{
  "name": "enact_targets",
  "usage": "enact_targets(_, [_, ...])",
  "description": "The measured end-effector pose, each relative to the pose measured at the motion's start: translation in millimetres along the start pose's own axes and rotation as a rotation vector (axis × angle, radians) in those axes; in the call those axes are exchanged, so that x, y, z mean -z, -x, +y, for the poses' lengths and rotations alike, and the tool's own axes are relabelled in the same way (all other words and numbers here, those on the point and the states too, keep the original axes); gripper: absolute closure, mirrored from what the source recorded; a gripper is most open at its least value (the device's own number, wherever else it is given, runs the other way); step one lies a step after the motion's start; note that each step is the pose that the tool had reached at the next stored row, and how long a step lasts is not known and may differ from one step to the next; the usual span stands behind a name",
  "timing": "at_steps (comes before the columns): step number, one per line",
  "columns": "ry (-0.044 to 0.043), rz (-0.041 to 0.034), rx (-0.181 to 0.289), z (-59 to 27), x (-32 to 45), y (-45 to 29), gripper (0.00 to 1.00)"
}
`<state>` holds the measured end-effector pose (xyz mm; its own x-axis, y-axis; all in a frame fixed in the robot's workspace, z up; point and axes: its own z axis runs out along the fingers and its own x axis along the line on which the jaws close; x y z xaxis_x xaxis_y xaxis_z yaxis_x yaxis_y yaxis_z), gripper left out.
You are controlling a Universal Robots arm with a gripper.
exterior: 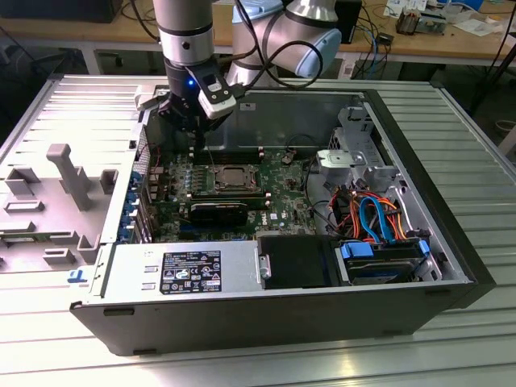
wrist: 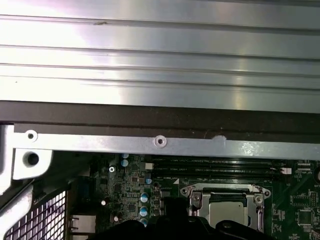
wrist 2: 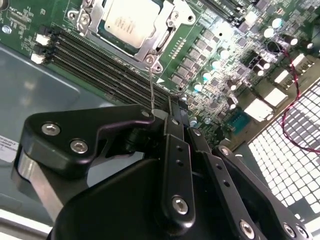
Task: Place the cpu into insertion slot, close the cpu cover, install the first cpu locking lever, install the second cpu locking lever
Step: 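Install the first cpu locking lever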
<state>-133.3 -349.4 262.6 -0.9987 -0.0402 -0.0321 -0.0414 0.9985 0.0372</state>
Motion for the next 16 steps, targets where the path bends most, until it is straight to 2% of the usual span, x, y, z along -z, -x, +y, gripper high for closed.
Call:
enact_targets(1, [0.0057, 0.0005, 0.0, 0.0, -0.2, 1.5, 0.89])
enact_targets(4, [0.0131, 0.0032, 0.0, -0.3, -0.4, 6.3, 0.89])
enact_targets(11, [0.0153, 0.015, 0.001, -1.0, -1.4, 22.7, 0.89])
enact_targets(16, [0.0151, 0.0174, 0.001, -1.1, -3.0, 24.5, 0.89])
